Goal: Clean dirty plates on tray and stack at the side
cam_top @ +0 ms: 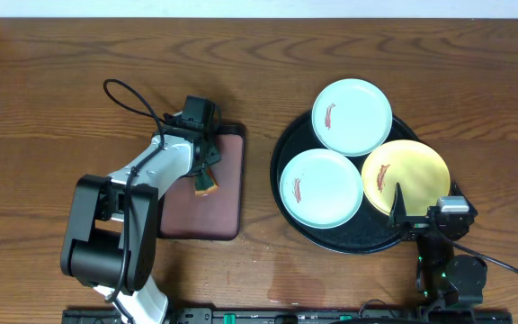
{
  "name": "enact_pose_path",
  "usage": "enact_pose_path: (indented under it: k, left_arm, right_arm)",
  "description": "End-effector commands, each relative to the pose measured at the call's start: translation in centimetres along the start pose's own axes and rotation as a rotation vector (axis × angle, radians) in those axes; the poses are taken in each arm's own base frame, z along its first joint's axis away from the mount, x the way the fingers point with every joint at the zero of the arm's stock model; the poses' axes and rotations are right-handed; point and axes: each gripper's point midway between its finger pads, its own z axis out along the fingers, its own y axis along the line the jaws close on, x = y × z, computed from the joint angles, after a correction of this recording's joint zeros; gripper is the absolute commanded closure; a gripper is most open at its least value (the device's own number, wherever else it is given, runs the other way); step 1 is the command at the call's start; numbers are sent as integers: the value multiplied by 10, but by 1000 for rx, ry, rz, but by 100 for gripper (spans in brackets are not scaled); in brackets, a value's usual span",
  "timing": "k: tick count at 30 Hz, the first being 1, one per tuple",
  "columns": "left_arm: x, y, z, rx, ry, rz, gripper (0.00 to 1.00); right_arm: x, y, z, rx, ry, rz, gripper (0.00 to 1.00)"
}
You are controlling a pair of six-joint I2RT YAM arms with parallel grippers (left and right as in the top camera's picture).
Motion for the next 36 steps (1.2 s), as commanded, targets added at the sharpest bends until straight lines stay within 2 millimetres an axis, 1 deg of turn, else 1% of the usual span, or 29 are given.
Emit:
enact_pose_path:
  k: [1,4,6,8,9,14,16,17,18,19,22,24,25,26,27,28,29,33,36]
  left_arm:
    - [48,12,21,-11,176,3,12]
    - [59,11,19,3,229,3,12]
    - [66,15,17,-12,262,6,12]
    - [72,20,15,-32,287,9,23]
    - [75,22,14,-41,299,10,26]
    - [85,31,10,-75,343,14,53]
    - [87,32,11,-77,344,15,72]
    - [86,31,12,-74,341,15,78]
    - [86,31,13,-71,336,15,81]
    - [85,30,13,-67,332,14,92]
    - [83,29,14,-61,323,13,92]
    - [83,28,15,-60,322,13,92]
    - [83,29,14,-60,323,13,91]
    - [84,29,14,-61,324,13,78]
    - [85,29,14,-60,329,13,48]
    - [88,28,13,-53,344,12,26]
    - [92,27,11,-45,367,9,17]
    - [107,26,5,-26,444,1,14]
    - [114,28,2,-29,479,-2,14]
  right_arm:
    - [2,-2,0,10,2,-8,1]
    - [2,-2,0,10,2,-8,1]
    - [2,-2,0,10,2,-8,1]
    - [2,-2,0,10,2,-8,1]
    - [2,-2,0,10,2,-8,1]
    - [2,-2,0,10,2,-8,1]
    - [2,-2,0,10,2,-8,1]
    - [2,-2,0,10,2,-8,1]
    - [2,-2,0,10,2,-8,1]
    - [2,-2,0,10,2,-8,1]
    - [2,-2,0,10,2,-8,1]
    - [2,-2,0,10,2,-8,1]
    - [2,-2,0,10,2,-8,1]
    - [2,-2,0,10,2,-8,1]
    - [2,-2,0,10,2,-8,1]
    - [2,-2,0,10,2,-8,1]
    - [2,-2,0,10,2,-8,1]
    - [2,-2,0,10,3,-8,1]
    - [2,-2,0,10,2,-8,1]
